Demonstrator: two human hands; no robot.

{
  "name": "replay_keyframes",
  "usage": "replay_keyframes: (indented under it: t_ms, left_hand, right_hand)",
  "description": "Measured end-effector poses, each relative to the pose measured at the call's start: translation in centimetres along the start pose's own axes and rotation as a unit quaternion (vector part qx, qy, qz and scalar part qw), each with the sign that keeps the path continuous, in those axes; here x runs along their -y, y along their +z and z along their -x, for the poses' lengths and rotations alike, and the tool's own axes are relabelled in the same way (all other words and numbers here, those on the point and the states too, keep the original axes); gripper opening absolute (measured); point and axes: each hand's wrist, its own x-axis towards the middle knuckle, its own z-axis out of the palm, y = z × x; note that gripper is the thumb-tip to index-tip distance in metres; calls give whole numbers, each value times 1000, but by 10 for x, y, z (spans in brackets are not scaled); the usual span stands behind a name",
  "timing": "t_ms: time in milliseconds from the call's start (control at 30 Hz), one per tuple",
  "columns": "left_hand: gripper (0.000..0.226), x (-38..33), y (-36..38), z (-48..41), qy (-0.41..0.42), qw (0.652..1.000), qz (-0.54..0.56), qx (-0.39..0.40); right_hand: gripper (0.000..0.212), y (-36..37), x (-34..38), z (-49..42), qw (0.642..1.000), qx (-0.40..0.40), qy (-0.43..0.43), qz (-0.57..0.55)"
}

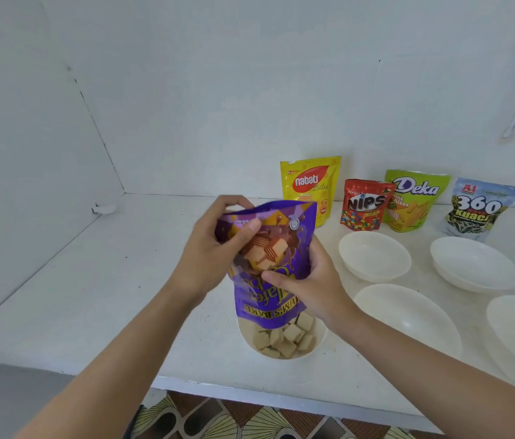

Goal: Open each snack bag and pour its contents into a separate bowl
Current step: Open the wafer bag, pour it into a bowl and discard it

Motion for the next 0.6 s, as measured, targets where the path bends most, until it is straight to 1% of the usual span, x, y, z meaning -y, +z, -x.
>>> replay_keyframes:
  t_ms: [133,233,433,533,600]
  left_hand:
    - [36,1,6,6,-34,999,27,15]
    - [37,-12,7,2,-20,1000,22,9]
    - [38,-40,4,-8,22,1000,8,5]
    - [46,-48,0,-13,30,999,26,4]
    - [51,-48,-3,-15,20,999,40,-2]
  right_hand:
    - [83,-2,-5,4,1000,18,13,-2]
    - [86,0,6,1,1000,7,-2,-8]
    - [73,0,36,-8,999,3,-48,-11]
    - [70,0,47,-13,997,-21,-70,-5]
    - [68,-1,52,-15,996,-43,-77,-15]
